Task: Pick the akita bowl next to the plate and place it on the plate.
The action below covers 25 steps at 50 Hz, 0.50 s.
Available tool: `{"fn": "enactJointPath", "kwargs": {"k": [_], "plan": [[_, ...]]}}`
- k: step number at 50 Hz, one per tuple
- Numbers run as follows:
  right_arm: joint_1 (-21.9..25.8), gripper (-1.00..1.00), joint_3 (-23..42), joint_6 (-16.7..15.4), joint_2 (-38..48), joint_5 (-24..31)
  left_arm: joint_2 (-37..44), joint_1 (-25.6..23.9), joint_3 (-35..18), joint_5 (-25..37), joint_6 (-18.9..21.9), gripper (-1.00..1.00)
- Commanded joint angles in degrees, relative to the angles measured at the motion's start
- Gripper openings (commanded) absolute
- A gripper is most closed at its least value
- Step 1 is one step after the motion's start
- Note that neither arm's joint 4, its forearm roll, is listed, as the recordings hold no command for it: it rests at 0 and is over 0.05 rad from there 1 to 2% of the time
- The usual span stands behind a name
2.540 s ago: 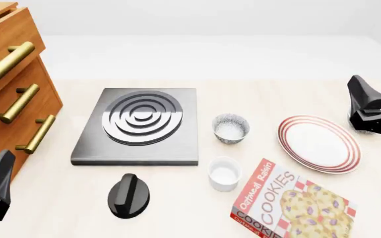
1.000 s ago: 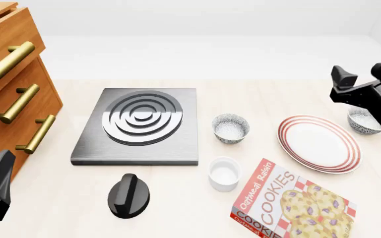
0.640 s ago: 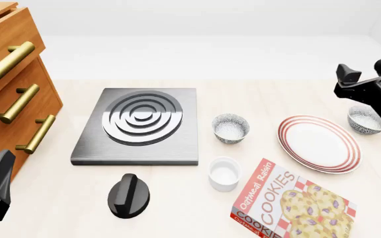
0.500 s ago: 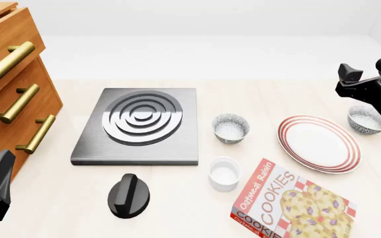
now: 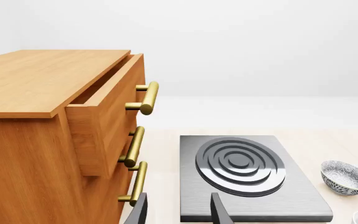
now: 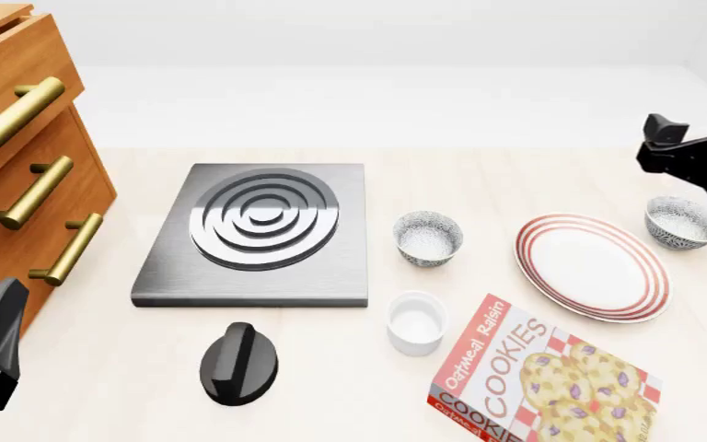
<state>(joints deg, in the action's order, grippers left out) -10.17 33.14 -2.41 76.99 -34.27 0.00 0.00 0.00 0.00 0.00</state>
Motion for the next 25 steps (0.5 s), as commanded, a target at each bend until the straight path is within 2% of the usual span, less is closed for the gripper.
{"fn": "enactJointPath", "kwargs": {"k": [1, 25], "plan": [[-1.7, 1.0, 1.0, 0.6, 1.6, 0.2, 0.0, 0.0, 0.0, 0.0, 0.0, 1.0], [-4.8, 1.0, 2.2, 1.2, 4.3, 0.0, 0.0, 0.0, 0.0, 0.0, 0.0, 1.0]]}}
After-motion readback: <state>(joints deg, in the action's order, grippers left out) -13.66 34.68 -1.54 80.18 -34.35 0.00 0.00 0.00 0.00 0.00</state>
